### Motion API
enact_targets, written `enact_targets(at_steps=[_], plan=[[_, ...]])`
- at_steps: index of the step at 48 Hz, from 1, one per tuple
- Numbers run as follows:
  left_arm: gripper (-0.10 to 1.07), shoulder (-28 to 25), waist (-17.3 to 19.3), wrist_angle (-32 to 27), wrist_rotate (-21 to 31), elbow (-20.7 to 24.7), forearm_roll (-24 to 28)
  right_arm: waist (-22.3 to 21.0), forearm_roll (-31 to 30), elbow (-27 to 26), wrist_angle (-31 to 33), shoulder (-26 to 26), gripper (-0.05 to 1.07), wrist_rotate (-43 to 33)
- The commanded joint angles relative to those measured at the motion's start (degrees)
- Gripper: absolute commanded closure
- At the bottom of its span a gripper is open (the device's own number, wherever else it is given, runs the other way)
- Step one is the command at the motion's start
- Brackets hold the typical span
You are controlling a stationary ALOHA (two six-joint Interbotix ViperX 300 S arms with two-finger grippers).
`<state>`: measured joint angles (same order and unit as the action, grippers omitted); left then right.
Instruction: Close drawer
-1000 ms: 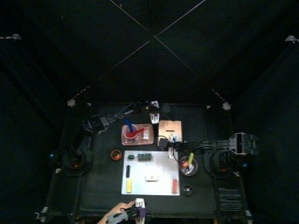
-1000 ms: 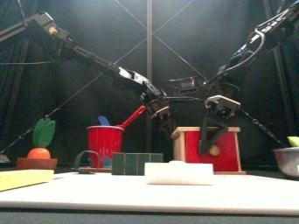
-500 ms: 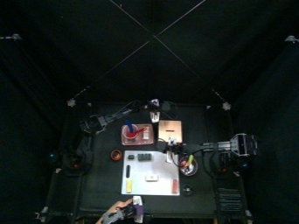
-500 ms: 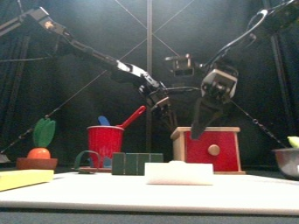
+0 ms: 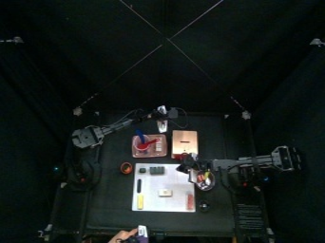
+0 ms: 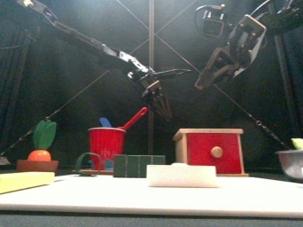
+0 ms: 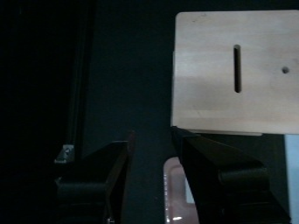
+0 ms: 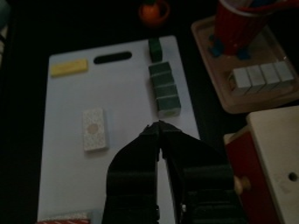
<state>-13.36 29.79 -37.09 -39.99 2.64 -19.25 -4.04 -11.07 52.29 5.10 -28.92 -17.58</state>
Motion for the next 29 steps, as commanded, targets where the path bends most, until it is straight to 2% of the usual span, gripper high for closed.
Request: enact_targets(at_steps=[1,12,18,29], plan=[[0.19,6.8,-1.7,4.9,-0.1,-6.0,-1.1,-1.1,-0.1,0.8,-2.3,-2.2,0.76,0.1],[0.19,17.2,-5.7,16.3,0.2,-20.8,-3.6,-3.3,-0.4,2.4,-4.0,-2.3,0.76,0.2],[0.19,22.2,-7.6,21.7,0.1,-26.3,-4.6,-4.1,-0.4,2.5,-4.5,-2.0,0.76,0.2],[0.19,31.1,-14.4,29.3,0.2,-36.5,-6.5,-4.5,-0.3,2.7,-5.3,-1.3,0.76,0.1]])
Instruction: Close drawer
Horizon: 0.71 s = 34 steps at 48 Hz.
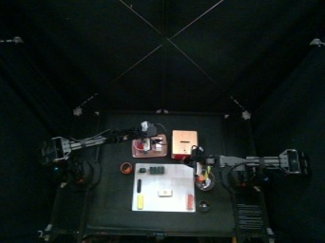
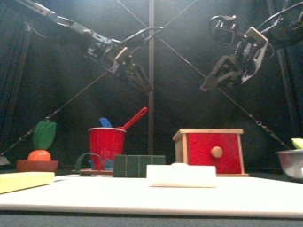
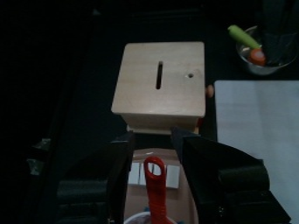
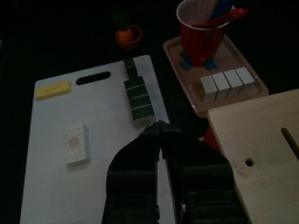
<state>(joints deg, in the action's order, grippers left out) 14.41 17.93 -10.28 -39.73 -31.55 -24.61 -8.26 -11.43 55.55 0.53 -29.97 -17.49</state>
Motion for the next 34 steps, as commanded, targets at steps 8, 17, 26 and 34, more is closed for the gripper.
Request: enact_targets(at_steps=[8,17,26,34], plan=[[0.19,9.0,-8.4,7.3,-0.4,-10.5,-6.0,-0.4,0.4,-0.4,-1.1,0.3,0.76,0.0],[0.19,14.3,-15.6,15.0,-0.2,-17.9,-9.3,-0.4,0.4,-0.3,-2.6,0.6,0.76,0.0],[0.19,17.9,-20.5,21.9,-0.2,-24.3,-10.7,-0.1,0.5,-0.1,-4.2,1.3,0.76,-0.1],[0.19,18.6,-20.9,23.8,-0.2,-26.9,-10.8,0.0,0.5,0.1,-4.3,2.5,0.76,-0.1]])
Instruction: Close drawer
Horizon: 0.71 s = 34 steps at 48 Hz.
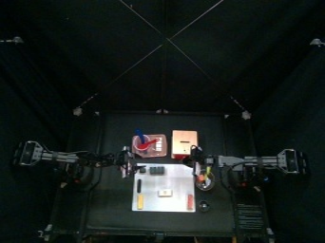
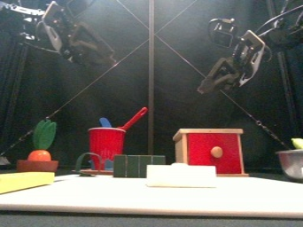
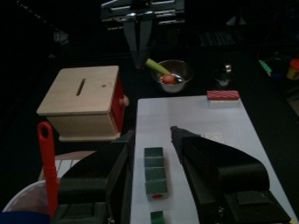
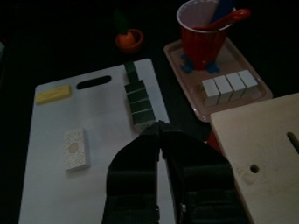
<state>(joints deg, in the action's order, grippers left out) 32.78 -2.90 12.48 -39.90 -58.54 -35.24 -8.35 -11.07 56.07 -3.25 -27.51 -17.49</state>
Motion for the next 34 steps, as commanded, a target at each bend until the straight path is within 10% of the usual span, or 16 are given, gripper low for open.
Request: enact_targets(at_steps=[1,34], plan=[[0.19,0.2,-0.1,1.1,0.0,0.0,-0.2,0.0,0.1,-0.4,-0.4,0.2,0.76,-0.1],[0.19,0.2,0.9,1.5,-0.2,-0.4,0.0,-0.4,1.1,-0.3,-0.4,2.0,0.76,-0.1]])
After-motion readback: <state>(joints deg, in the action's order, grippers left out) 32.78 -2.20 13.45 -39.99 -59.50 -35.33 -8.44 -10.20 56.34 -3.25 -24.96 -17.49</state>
